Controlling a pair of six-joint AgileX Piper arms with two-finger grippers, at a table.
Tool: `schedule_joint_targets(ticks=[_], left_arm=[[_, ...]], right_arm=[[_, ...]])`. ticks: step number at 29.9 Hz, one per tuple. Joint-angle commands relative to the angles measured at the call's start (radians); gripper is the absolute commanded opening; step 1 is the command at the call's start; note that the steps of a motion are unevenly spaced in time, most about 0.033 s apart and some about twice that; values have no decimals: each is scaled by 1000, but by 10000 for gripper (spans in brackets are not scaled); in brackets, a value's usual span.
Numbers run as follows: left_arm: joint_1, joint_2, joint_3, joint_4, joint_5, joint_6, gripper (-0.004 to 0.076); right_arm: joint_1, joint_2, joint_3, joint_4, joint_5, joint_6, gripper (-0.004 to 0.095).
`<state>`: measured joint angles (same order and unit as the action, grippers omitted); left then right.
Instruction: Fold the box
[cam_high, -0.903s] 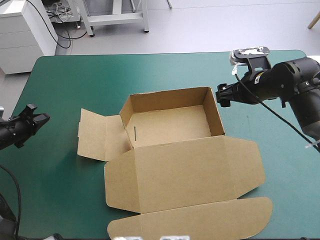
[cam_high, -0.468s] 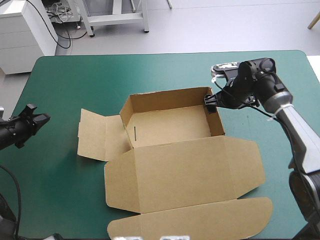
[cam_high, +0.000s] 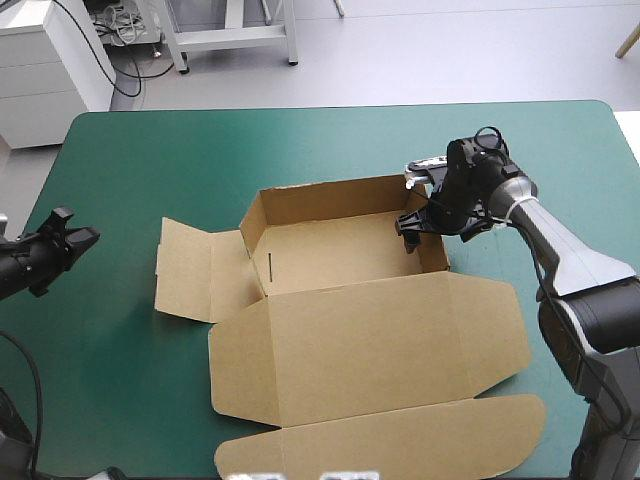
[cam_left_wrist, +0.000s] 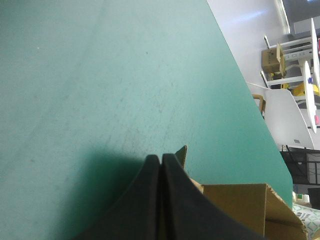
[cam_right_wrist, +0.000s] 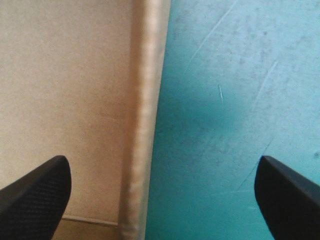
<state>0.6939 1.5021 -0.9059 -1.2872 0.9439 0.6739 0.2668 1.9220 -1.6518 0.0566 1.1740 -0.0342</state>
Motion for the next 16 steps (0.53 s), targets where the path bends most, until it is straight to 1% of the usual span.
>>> schedule_joint_targets(ticks=[1,2,4,5,7,8,9,16], left_arm=[[2,-36,-22,-62,23,-6,-8],[2,-36,-22,-62,23,-6,-8],[2,-36,-22,-62,23,-6,-8],[2,-36,-22,-62,23,-6,-8],[2,-36,-22,-62,23,-6,-8],[2,-36,-22,-62,23,-6,-8],[2,-36,-22,-62,23,-6,-8],[2,-36,-22,-55,23,-6,-8]], right_arm=[[1,-51,-24,7,-18,-10,822],[1,-51,-24,7,-16,-10,764],[1,-51,-24,7,-14,-10,596],[1,-51,-24,7,-14,-10,465],[1,-51,-24,7,-14,-10,159],[1,-51,-24,7,-14,-10,30],[1,-51,-24,7,-14,-3,-6],[1,-51,-24,7,-6,-3,-2]])
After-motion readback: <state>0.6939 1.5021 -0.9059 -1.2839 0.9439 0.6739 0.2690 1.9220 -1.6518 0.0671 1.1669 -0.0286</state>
